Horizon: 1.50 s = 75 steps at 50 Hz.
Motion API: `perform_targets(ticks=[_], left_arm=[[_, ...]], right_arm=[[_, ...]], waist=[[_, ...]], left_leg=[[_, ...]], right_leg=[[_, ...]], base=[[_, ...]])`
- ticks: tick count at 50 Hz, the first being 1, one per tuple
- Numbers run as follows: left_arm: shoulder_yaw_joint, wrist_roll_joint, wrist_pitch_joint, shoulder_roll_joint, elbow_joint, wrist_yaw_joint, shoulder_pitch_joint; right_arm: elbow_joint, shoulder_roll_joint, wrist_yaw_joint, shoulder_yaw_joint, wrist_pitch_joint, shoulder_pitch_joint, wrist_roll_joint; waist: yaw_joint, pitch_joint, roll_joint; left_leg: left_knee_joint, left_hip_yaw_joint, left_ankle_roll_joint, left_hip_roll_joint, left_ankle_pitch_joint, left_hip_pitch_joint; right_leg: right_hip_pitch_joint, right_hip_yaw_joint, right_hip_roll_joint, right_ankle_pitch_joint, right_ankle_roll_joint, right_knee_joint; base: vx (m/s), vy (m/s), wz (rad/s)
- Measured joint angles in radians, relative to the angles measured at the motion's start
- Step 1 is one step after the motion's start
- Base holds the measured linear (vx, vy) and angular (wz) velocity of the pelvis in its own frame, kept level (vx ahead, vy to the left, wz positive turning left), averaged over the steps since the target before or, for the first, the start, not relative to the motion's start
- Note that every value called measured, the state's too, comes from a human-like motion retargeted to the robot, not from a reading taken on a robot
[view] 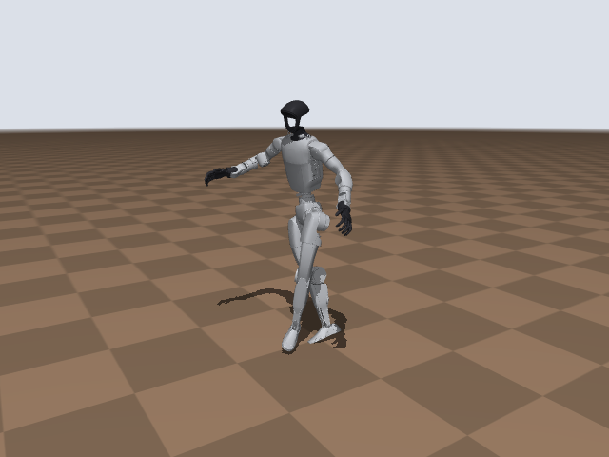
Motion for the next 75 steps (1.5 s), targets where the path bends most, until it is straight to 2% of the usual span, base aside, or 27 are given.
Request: perform_targets(ticks=[3, 5, 7, 9, 10, 13, 15, 17, 20, 22, 24, 25, 27, 28, 31, 34, 38, 42, 47, 50, 53, 55, 60, 65, 68, 73, 75], left_arm=[[0.144, 0.018, 0.014, 0.025, -0.082, 0.021, 0.126], [0.235, 0.042, 0.033, 0.019, -0.125, 0.052, 0.204], [0.304, 0.066, 0.055, -0.014, -0.155, 0.087, 0.276], [0.344, 0.065, 0.074, -0.054, -0.149, 0.122, 0.304], [0.36, 0.055, 0.088, -0.076, -0.134, 0.139, 0.301], [0.342, 0.032, 0.148, -0.114, 0.006, 0.155, 0.191], [0.288, 0.051, 0.21, -0.131, 0.147, 0.132, 0.057], [0.18, 0.12, 0.26, -0.15, 0.295, 0.082, -0.098], [-0.028, 0.27, 0.262, -0.191, 0.397, 0.044, -0.256], [-0.133, 0.423, 0.235, -0.214, 0.362, 0.036, -0.301], [-0.207, 0.565, 0.203, -0.225, 0.287, 0.002, -0.333], [-0.237, 0.615, 0.186, -0.226, 0.241, -0.024, -0.341], [-0.301, 0.636, 0.16, -0.235, 0.145, -0.077, -0.372], [-0.338, 0.614, 0.153, -0.241, 0.097, -0.089, -0.388], [-0.453, 0.543, 0.134, -0.249, -0.031, -0.062, -0.436], [-0.519, 0.547, 0.118, -0.258, -0.091, -0.029, -0.464], [-0.479, 0.61, 0.124, -0.308, -0.084, -0.09, -0.387], [-0.401, 0.63, 0.122, -0.359, -0.015, -0.127, -0.27], [-0.339, 0.575, 0.148, -0.459, 0.266, -0.03, -0.23], [-0.27, 0.514, 0.194, -0.519, 0.438, -0.025, -0.228], [-0.2, 0.462, 0.228, -0.554, 0.528, -0.041, -0.194], [-0.173, 0.393, 0.227, -0.573, 0.559, -0.033, -0.188], [-0.224, 0.362, 0.213, -0.584, 0.589, -0.045, -0.177], [-0.37, 0.5, 0.219, -0.523, 0.546, -0.088, -0.222], [-0.341, 0.516, 0.197, -0.47, 0.418, -0.078, -0.218], [-0.217, 0.16, 0.083, -0.46, 0.189, -0.03, -0.173], [-0.2, 0.077, 0.091, -0.443, 0.128, -0.047, -0.155]], right_arm=[[-0.071, 0.01, -0.025, -0.106, -0.007, 0.124, -0.031], [-0.082, 0.047, -0.074, -0.155, -0.022, 0.164, -0.048], [-0.076, 0.093, -0.11, -0.193, -0.031, 0.173, -0.062], [-0.06, 0.125, -0.125, -0.206, -0.025, 0.147, -0.057], [-0.053, 0.136, -0.129, -0.206, -0.017, 0.126, -0.051], [-0.037, 0.184, -0.133, -0.19, 0.012, 0.111, -0.014], [-0.019, 0.244, -0.14, -0.172, 0.031, 0.136, 0.012], [0.032, 0.312, -0.124, -0.135, 0.053, 0.156, 0.043], [0.159, 0.389, -0.076, -0.063, 0.084, 0.151, 0.047], [0.243, 0.42, -0.055, -0.048, 0.093, 0.158, -0.006], [0.305, 0.454, -0.042, -0.071, 0.089, 0.196, -0.055], [0.33, 0.474, -0.04, -0.087, 0.085, 0.224, -0.067], [0.381, 0.507, -0.036, -0.121, 0.076, 0.285, -0.037], [0.411, 0.518, -0.034, -0.13, 0.077, 0.314, -0.013], [0.507, 0.531, -0.013, -0.123, 0.084, 0.365, 0.044], [0.615, 0.526, 0.034, -0.098, 0.101, 0.355, 0.042], [0.691, 0.493, 0.084, -0.063, 0.126, 0.316, -0.043], [0.646, 0.498, 0.027, -0.068, 0.08, 0.318, -0.023], [0.641, 0.543, -0.033, -0.073, 0.04, 0.324, 0.029], [0.662, 0.559, 0.015, -0.067, 0.064, 0.325, 0.018], [0.665, 0.564, 0.074, -0.079, 0.081, 0.337, 0.01], [0.67, 0.558, 0.082, -0.074, 0.086, 0.322, 0.019], [0.658, 0.555, 0.057, -0.066, 0.078, 0.305, 0.031], [0.605, 0.554, 0.106, -0.024, 0.091, 0.339, -0.009], [0.563, 0.541, 0.162, 0.009, 0.092, 0.366, -0.044], [0.527, 0.512, 0.222, 0.075, 0.099, 0.321, -0.025], [0.515, 0.494, 0.252, 0.092, 0.117, 0.27, -0.018]], waist=[[0.058, -0.063, 0.082], [0.128, -0.091, 0.167], [0.201, -0.135, 0.293], [0.239, -0.17, 0.374], [0.245, -0.173, 0.383], [0.148, -0.11, 0.274], [0.072, -0.047, 0.237], [0.032, 0.005, 0.235], [-0.024, 0.041, 0.22], [-0.082, 0.046, 0.185], [-0.135, 0.047, 0.151], [-0.16, 0.041, 0.14], [-0.173, 0.018, 0.142], [-0.172, 0.007, 0.131], [-0.142, -0.003, 0.086], [-0.105, 0.015, 0.083], [-0.113, 0.019, 0.124], [-0.167, -0.01, 0.144], [-0.209, -0.036, 0.181], [-0.217, -0.054, 0.212], [-0.252, -0.074, 0.263], [-0.251, -0.072, 0.285], [-0.321, -0.043, 0.344], [-0.371, -0.009, 0.367], [-0.357, -0.009, 0.369], [-0.293, 0.017, 0.306], [-0.236, 0.082, 0.299]], left_leg=[[0.123, -0.131, -0.006, -0.011, 0.015, 0.046], [0.14, -0.239, 0.026, 0.016, 0.015, 0.121], [0.1, -0.314, 0.074, 0.117, -0.171, 0.226], [0.1, -0.292, 0.148, 0.232, -0.445, 0.296], [0.125, -0.267, 0.192, 0.268, -0.57, 0.305], [0.447, -0.3, 0.296, 0.285, -0.773, 0.152], [0.628, -0.352, 0.29, 0.324, -0.818, 0.067], [0.683, -0.396, 0.265, 0.366, -0.829, 0.033], [0.667, -0.452, 0.255, 0.396, -0.802, -0.007], [0.648, -0.492, 0.237, 0.377, -0.766, -0.041], [0.61, -0.538, 0.207, 0.348, -0.73, -0.06], [0.584, -0.565, 0.193, 0.338, -0.712, -0.065], [0.537, -0.62, 0.175, 0.359, -0.675, -0.087], [0.519, -0.632, 0.182, 0.344, -0.663, -0.093], [0.494, -0.635, 0.204, 0.297, -0.645, -0.094], [0.477, -0.631, 0.213, 0.308, -0.623, -0.074], [0.361, -0.617, 0.221, 0.335, -0.555, 0.006], [0.231, -0.613, 0.201, 0.338, -0.5, 0.072], [0.116, -0.624, 0.172, 0.347, -0.446, 0.121], [0.044, -0.622, 0.167, 0.353, -0.423, 0.15], [0.053, -0.639, 0.164, 0.385, -0.442, 0.14], [-0.046, -0.613, 0.147, 0.377, -0.409, 0.195], [-0.121, -0.61, 0.115, 0.398, -0.381, 0.236], [-0.081, -0.637, 0.053, 0.427, -0.387, 0.226], [-0.059, -0.637, 0.005, 0.457, -0.374, 0.228], [0.08, -0.704, -0.009, 0.461, -0.276, 0.18], [0.286, -0.712, -0.009, 0.552, -0.204, 0.141]], right_leg=[[0.11, -0.164, 0.084, -0.021, -0.042, 0.013], [0.19, -0.306, 0.109, -0.077, -0.106, 0.125], [0.237, -0.436, 0.093, -0.175, -0.173, 0.366], [0.183, -0.491, -0.021, -0.322, -0.221, 0.727], [0.119, -0.484, -0.113, -0.4, -0.234, 0.924], [-0.129, -0.331, -0.383, -0.517, -0.154, 1.241], [-0.201, -0.288, -0.494, -0.542, -0.105, 1.23], [-0.222, -0.296, -0.55, -0.532, -0.101, 1.061], [-0.222, -0.267, -0.531, -0.443, -0.105, 0.601], [-0.207, -0.174, -0.509, -0.327, -0.047, 0.304], [-0.192, -0.068, -0.499, -0.242, 0.029, 0.147], [-0.184, -0.018, -0.486, -0.21, 0.057, 0.103], [-0.172, 0.027, -0.417, -0.166, 0.057, 0.074], [-0.166, 0.013, -0.42, -0.162, 0.057, 0.074], [-0.155, -0.077, -0.48, -0.222, 0.057, 0.094], [-0.153, -0.078, -0.479, -0.274, 0.052, 0.111], [-0.13, -0.065, -0.424, -0.266, 0.009, 0.092], [-0.11, -0.079, -0.396, -0.273, 0.001, 0.074], [-0.099, -0.108, -0.366, -0.302, -0.019, 0.093], [-0.106, -0.115, -0.351, -0.316, -0.031, 0.114], [-0.109, -0.129, -0.324, -0.343, -0.06, 0.145], [-0.131, -0.105, -0.32, -0.357, -0.058, 0.168], [-0.189, -0.078, -0.306, -0.435, -0.087, 0.309], [-0.246, -0.062, -0.311, -0.568, -0.145, 0.5], [-0.298, -0.028, -0.297, -0.645, -0.175, 0.618], [-0.367, 0.033, -0.31, -0.732, -0.199, 0.788], [-0.319, 0.041, -0.241, -0.766, -0.25, 0.828]], base=[[0.23, -0.67, -1.11], [0.32, -0.66, -2.34], [0.37, -0.57, -2.63], [0.33, -0.51, -2.08], [0.22, -0.48, -1.17], [0.11, -0.51, 0.4], [0.06, -0.52, 1.37], [0.04, -0.51, 0.84], [0.01, -0.55, 0.55], [0.05, -0.57, 1.04], [0.07, -0.55, 1.42], [0.05, -0.62, 1.38], [0.01, -0.63, 1.13], [0.01, -0.5, 0.87], [0.03, -0.39, 0.45], [0.03, -0.38, -0.1], [0.04, -0.3, -0.26], [0.07, -0.25, 0.02], [0.07, -0.17, 0.26], [0.06, -0.1, 0.16], [0.06, -0.06, 0.24], [0.02, -0.01, -0.14], [0.0, -0.08, 0.07], [0.02, -0.22, 0.25], [0.05, -0.36, -0.14], [0.03, -0.53, -0.36], [0.06, -0.86, -0.85]])
